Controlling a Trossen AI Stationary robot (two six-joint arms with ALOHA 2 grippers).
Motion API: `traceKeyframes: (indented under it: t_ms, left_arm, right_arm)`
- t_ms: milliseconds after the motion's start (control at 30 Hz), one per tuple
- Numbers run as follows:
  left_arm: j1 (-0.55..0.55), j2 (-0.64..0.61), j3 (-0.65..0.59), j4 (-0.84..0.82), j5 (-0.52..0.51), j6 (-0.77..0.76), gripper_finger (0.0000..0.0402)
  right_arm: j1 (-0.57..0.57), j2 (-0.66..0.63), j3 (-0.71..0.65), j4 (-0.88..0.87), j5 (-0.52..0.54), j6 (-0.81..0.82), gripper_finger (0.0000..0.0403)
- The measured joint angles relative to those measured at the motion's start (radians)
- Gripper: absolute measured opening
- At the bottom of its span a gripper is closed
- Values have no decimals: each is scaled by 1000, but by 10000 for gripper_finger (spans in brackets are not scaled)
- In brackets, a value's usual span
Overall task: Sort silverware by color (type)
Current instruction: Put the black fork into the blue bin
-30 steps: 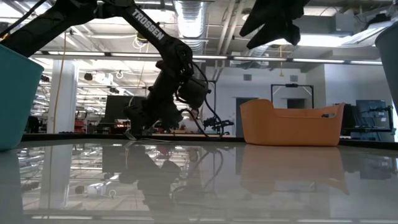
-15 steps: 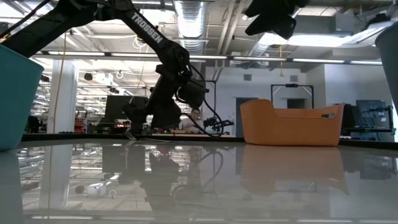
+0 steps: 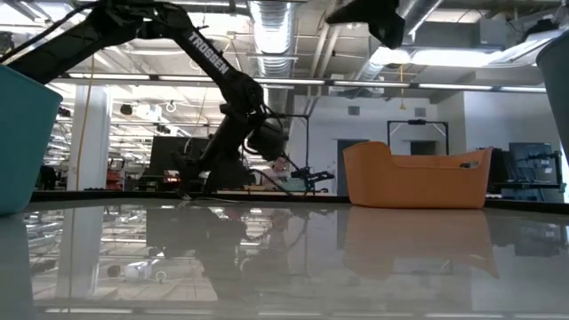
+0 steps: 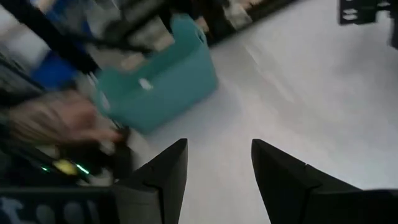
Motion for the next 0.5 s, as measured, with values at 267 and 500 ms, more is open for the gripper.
traceKeyframes:
  t_ms: [267, 500]
  left_arm:
    - [68, 19, 1, 45, -50, 61, 279]
    - [46, 18, 1, -16, 68, 19, 278]
  right_arm:
    - [24, 7, 0, 217, 22, 81, 200]
    - [50, 8, 0, 264, 72, 70, 200]
